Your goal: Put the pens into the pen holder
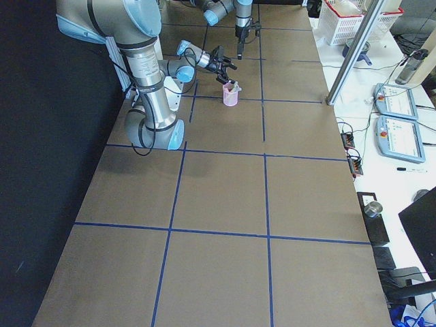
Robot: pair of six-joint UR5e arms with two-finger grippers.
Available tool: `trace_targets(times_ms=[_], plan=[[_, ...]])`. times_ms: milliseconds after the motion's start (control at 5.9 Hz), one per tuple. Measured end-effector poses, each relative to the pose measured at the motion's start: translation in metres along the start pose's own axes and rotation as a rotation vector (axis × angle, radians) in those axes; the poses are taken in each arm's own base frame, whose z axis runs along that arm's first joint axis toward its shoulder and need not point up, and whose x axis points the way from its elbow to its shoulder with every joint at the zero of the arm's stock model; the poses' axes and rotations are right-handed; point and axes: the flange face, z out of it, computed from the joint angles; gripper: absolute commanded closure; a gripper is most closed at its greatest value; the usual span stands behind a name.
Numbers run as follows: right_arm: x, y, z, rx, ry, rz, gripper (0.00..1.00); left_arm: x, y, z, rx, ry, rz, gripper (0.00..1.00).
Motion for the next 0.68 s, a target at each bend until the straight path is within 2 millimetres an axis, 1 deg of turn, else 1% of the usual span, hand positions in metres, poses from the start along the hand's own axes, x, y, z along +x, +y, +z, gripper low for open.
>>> trace_targets(times_ms=[170,339,509,678], plan=[[-0.002,-0.022,-0.002,-0.074,0.005,0.007,0.0,0.001,0.001,-0.002,0.001,0.003,-0.001,0.0],[0.001,-0.046,-0.001,-0.164,0.032,-0.005,0.0,0.001,0.001,-0.004,0.002,0.004,0.0,0.0],[0.01,-0.069,0.007,-0.284,0.068,-0.034,0.0,0.0,0.002,-0.004,0.001,0.003,-0.002,0.0],[0.021,-0.088,0.019,-0.398,0.095,-0.079,0.0,-0.002,0.001,-0.005,0.003,0.0,-0.003,0.0]])
